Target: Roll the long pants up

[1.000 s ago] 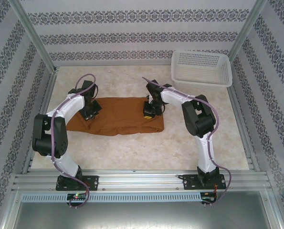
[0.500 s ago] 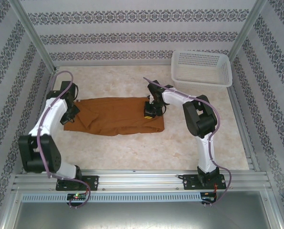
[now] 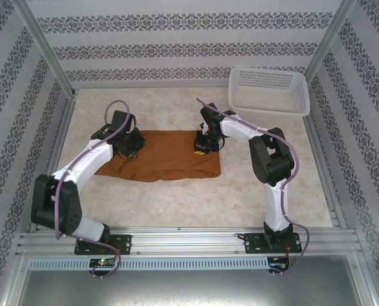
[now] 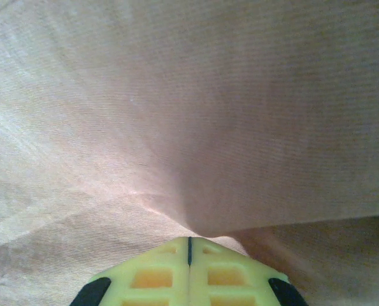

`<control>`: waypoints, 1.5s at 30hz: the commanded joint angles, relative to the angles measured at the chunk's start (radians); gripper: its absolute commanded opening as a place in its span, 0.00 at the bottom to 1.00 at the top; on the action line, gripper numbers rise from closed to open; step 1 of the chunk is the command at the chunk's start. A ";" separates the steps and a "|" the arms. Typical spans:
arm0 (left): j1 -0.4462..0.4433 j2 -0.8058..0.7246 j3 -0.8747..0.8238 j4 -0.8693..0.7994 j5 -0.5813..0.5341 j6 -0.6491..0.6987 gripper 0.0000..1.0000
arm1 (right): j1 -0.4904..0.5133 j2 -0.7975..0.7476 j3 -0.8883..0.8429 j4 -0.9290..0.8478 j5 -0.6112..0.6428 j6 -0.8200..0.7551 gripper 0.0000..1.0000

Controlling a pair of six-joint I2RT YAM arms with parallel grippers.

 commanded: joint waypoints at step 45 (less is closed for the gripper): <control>0.063 -0.050 -0.100 -0.149 -0.245 -0.039 0.00 | 0.292 -0.069 -0.063 0.364 -0.105 0.290 0.00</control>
